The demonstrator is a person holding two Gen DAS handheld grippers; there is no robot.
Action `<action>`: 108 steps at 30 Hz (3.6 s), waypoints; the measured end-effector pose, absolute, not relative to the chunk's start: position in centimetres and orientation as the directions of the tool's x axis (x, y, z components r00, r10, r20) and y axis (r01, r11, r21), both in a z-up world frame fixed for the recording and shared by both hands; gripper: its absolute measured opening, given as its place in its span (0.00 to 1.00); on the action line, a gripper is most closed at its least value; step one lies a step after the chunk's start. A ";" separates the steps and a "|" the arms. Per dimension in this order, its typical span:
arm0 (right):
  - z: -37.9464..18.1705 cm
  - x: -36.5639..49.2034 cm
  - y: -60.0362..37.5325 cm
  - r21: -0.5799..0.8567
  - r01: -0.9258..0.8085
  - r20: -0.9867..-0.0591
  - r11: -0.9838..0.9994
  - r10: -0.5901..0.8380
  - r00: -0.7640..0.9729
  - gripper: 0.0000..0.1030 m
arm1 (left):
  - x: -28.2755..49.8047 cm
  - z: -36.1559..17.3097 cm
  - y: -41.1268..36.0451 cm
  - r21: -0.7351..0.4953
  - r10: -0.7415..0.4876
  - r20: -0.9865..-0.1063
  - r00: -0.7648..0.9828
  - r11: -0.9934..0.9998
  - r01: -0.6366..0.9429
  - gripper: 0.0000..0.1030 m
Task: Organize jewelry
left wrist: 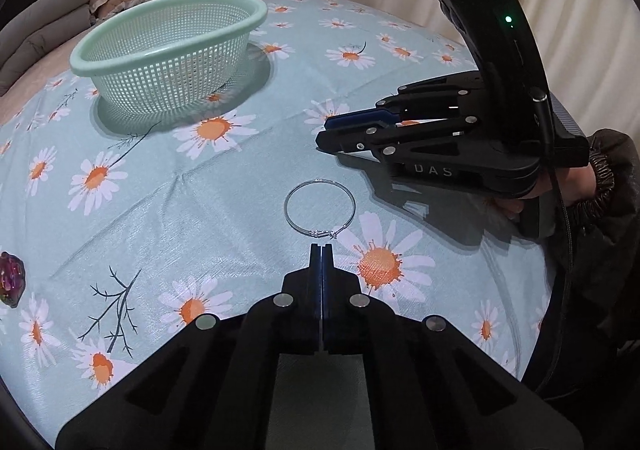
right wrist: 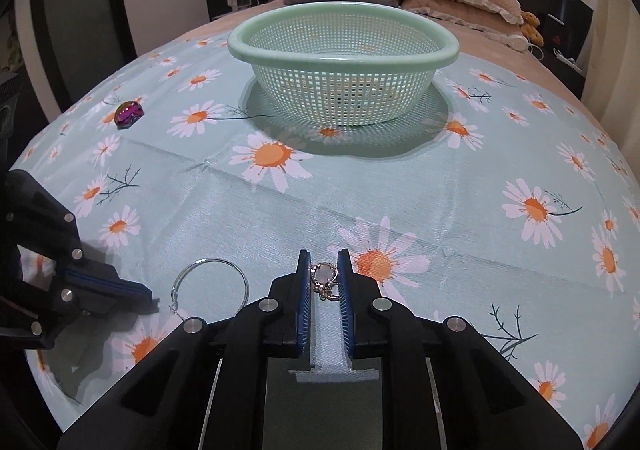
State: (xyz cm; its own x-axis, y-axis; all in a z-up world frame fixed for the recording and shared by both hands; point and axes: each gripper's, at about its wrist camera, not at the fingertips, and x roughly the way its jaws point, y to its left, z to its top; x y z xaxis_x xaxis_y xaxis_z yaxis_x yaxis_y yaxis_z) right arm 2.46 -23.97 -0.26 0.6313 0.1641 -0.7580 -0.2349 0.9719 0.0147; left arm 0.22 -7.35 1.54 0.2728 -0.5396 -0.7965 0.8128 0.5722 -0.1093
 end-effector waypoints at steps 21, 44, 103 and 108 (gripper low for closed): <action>1.4 1.4 -26.1 0.060 -0.198 -0.719 0.978 0.180 0.671 0.12 | 2.7 0.7 -12.6 -0.128 -0.513 -0.828 0.227 0.566 0.814 0.61; 6.8 3.1 -26.3 -0.002 -0.213 -0.644 0.977 0.161 0.748 0.12 | 5.1 8.4 -9.2 -0.014 -0.519 -0.741 0.426 0.646 0.763 0.43; 11.4 11.1 -26.9 -0.004 -0.116 -0.570 0.993 0.093 0.817 0.83 | 12.0 12.1 -7.3 0.098 -0.403 -0.683 0.609 0.776 0.624 0.94; 12.4 8.8 -26.5 -0.026 -0.109 -0.560 0.994 0.076 0.825 0.84 | 9.8 13.5 -6.1 0.120 -0.401 -0.655 0.641 0.782 0.612 0.94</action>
State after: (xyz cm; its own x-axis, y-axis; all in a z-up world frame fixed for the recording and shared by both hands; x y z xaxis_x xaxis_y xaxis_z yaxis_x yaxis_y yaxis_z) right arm 8.83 -26.55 12.45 0.8247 0.0760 -0.5604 -0.1094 0.9937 -0.0262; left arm 9.79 -6.15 13.48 0.6407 -0.4011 -0.6547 0.6119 0.7817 0.1200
